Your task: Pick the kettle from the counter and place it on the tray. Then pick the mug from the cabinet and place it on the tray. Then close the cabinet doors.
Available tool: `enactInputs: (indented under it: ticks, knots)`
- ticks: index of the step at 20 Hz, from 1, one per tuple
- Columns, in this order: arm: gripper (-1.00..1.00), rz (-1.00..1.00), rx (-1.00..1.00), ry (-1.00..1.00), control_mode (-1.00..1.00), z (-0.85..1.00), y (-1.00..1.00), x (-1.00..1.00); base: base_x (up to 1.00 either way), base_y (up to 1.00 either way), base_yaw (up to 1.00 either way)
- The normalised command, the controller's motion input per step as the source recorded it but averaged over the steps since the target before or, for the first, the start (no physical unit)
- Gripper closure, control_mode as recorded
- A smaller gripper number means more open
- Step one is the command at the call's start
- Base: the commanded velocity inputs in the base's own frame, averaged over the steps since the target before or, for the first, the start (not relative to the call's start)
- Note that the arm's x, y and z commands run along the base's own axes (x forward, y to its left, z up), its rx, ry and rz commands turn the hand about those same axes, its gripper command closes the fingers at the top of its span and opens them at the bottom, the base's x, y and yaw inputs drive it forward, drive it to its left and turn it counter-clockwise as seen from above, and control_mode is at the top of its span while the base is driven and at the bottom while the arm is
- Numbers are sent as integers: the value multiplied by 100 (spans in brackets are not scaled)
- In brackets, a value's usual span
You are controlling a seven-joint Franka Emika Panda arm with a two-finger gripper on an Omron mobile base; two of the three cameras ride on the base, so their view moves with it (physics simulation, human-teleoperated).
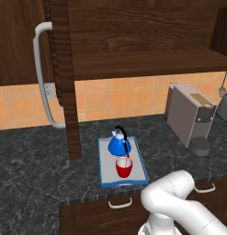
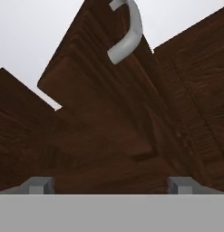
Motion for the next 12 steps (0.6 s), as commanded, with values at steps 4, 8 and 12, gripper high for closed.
enactInputs:
  ticks: [4, 8, 12]
  knots:
    - [-100, -12, -1, 0, -100, 44, -33, 3, 0, 0, 0]
    - [-100, -10, -15, -1, -100, 55, -5, -1, 0, 0, 0]
    - [-100, -1, -35, 0, -100, 39, 50, 0, 0, 0, 0]
